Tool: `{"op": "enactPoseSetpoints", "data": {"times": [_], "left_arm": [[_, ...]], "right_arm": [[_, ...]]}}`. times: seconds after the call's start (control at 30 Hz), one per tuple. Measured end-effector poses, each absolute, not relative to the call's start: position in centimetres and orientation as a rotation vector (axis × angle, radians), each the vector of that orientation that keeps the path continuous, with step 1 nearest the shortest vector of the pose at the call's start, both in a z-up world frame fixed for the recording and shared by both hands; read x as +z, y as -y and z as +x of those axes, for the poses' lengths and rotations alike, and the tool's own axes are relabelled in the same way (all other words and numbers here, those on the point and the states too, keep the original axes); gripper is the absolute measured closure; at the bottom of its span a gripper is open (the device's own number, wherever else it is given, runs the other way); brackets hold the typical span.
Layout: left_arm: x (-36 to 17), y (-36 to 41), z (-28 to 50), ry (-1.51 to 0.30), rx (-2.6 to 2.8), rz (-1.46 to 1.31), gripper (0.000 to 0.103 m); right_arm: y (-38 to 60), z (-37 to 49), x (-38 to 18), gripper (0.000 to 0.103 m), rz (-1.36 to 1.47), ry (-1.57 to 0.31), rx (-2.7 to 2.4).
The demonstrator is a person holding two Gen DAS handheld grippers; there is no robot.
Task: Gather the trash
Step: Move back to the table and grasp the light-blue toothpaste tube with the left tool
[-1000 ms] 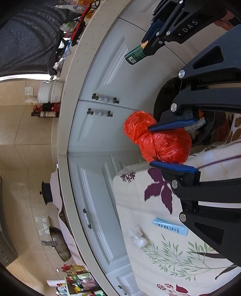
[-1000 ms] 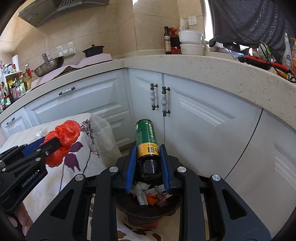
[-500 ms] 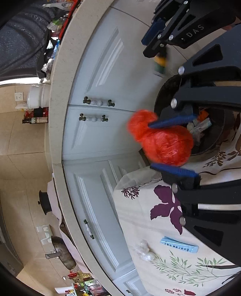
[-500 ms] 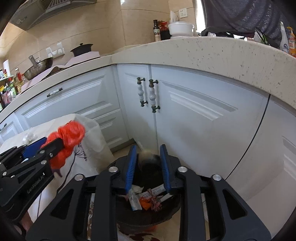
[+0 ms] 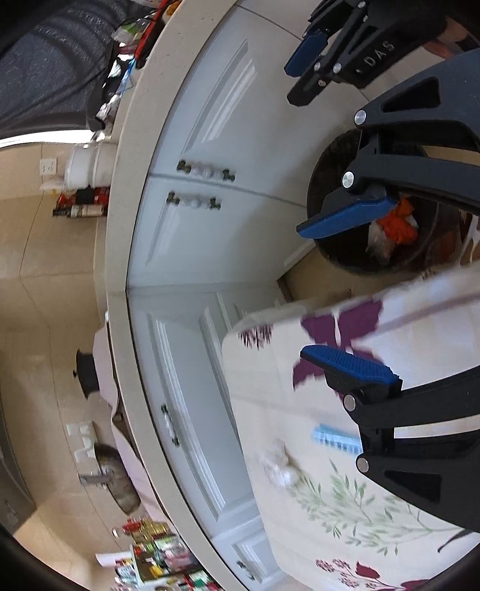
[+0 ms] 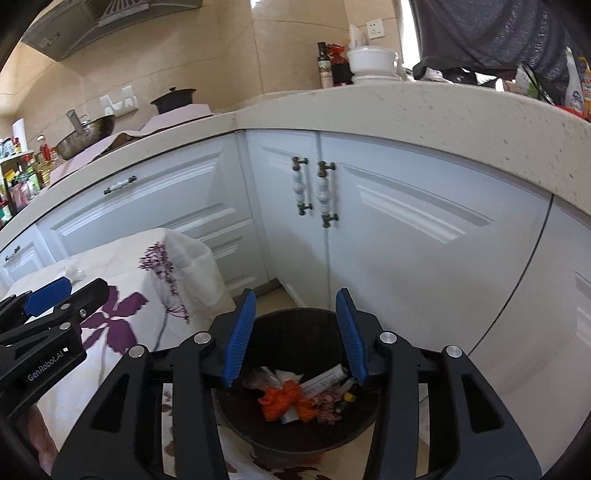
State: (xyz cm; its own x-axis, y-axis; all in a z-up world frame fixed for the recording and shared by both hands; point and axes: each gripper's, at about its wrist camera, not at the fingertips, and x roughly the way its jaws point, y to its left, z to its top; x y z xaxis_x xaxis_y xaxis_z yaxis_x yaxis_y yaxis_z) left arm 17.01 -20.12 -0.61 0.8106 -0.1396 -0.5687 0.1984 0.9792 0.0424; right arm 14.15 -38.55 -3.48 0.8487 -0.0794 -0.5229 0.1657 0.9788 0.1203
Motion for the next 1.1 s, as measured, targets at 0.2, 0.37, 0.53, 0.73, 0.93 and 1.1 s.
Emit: {"op": "enactPoseSetpoints", "data": {"times": [0.2,0.37,0.53,0.73,0.93,1.1], "left_arm": [[-0.6,15.5,16.6,-0.593,-0.089,0.085,0.043],[-1.3,11.6,17.0,-0.620,-0.009,0.060,0.043],[-2.1,8.8,17.5,-0.649,0.041,0.050,0.043],[-3.4,6.9,18.5,-0.691,0.059,0.046,0.043],[-4.6,7.0,20.0,-0.755,0.034,0.051,0.043],[-5.6,7.7,20.8,-0.807,0.015,0.073,0.043]], "right_arm": [[35.7,14.1,-2.4,0.058,0.149,-0.527,-0.073],[32.6,14.7,-1.8,0.058,0.129,-0.524,-0.014],[29.6,15.6,-2.0,0.058,0.106,-0.537,0.038],[27.6,16.6,-2.8,0.058,0.093,-0.561,0.074],[27.2,17.2,-3.5,0.058,0.087,-0.582,0.082],[27.6,17.6,-3.9,0.058,0.093,-0.595,0.077]]}}
